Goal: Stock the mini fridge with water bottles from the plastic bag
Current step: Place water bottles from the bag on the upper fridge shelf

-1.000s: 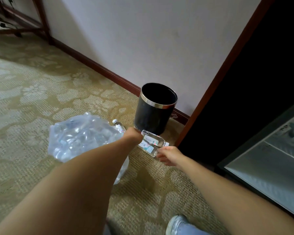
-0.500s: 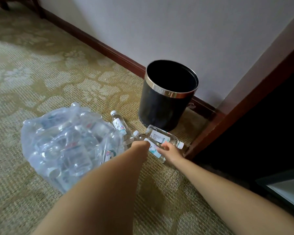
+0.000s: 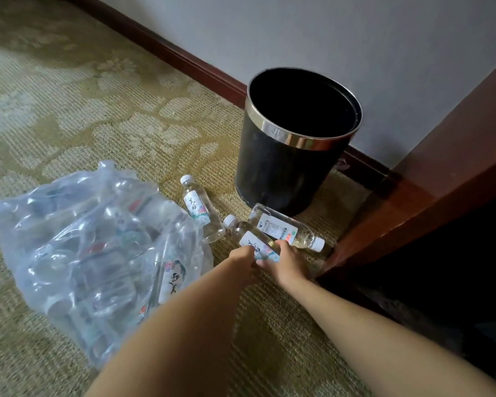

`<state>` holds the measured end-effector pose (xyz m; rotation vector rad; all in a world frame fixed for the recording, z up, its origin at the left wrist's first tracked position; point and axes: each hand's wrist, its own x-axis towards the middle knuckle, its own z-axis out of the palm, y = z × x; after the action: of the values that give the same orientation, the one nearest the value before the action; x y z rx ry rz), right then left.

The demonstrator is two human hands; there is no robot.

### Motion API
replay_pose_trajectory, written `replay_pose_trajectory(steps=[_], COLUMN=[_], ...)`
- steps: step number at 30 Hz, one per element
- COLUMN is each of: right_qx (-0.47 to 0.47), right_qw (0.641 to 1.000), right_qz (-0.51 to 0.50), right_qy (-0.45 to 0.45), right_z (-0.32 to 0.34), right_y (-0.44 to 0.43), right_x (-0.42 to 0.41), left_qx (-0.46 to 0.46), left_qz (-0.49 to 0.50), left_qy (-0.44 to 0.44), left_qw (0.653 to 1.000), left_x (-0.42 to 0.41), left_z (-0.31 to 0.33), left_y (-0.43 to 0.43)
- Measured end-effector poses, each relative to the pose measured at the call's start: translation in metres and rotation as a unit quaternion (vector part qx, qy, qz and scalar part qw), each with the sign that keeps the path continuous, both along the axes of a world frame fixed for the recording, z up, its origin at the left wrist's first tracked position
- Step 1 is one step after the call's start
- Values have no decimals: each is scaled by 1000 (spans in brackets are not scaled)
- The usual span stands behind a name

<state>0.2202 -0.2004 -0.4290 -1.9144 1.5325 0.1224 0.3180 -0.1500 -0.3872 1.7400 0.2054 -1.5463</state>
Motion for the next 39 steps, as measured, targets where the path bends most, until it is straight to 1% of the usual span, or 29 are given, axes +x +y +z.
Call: replay_pose_trajectory(steps=[4,7,9,11,13,16,20,22,27,30,33,39], right_qx=[17,49,90,159,234,308,357,367,364,363,358,312], right_qw=[997,993,993,987,969,945,923,918,927,927,927,940], right_qz=[24,31,14,-25,-50,-52,-65,-59,-23,-28,-35,-35], right_qy=[68,103,75,2,-63,-98,-130,-136,-92,-88,-105,-134], right_z=[1,4,5,7,15,20,22,26,50,74,101,175], right_y=[3,9,13,18,23,31,42,46,46,48,57,87], right_x=[3,6,7,5,3,-1,-8,-13,-25,-29,-33,-38], left_qx=[-14,6,10,16,8,-9,-29,-35,-16,-13,-39,-131], left_qz=[-14,-1,8,5,1,-13,-14,-21,-69,-62,-48,-77], left_qy=[28,16,9,2,20,63,65,74,87,92,102,94], left_qw=[999,1000,1000,1000,1000,998,997,996,994,994,993,984], left_x=[-2,1,3,5,6,3,-4,-5,-11,-19,-22,-22], left_z=[-7,-11,-16,-19,-22,-19,-15,-14,6,27,56,118], left_y=[-1,0,2,10,20,32,40,42,48,52,61,94])
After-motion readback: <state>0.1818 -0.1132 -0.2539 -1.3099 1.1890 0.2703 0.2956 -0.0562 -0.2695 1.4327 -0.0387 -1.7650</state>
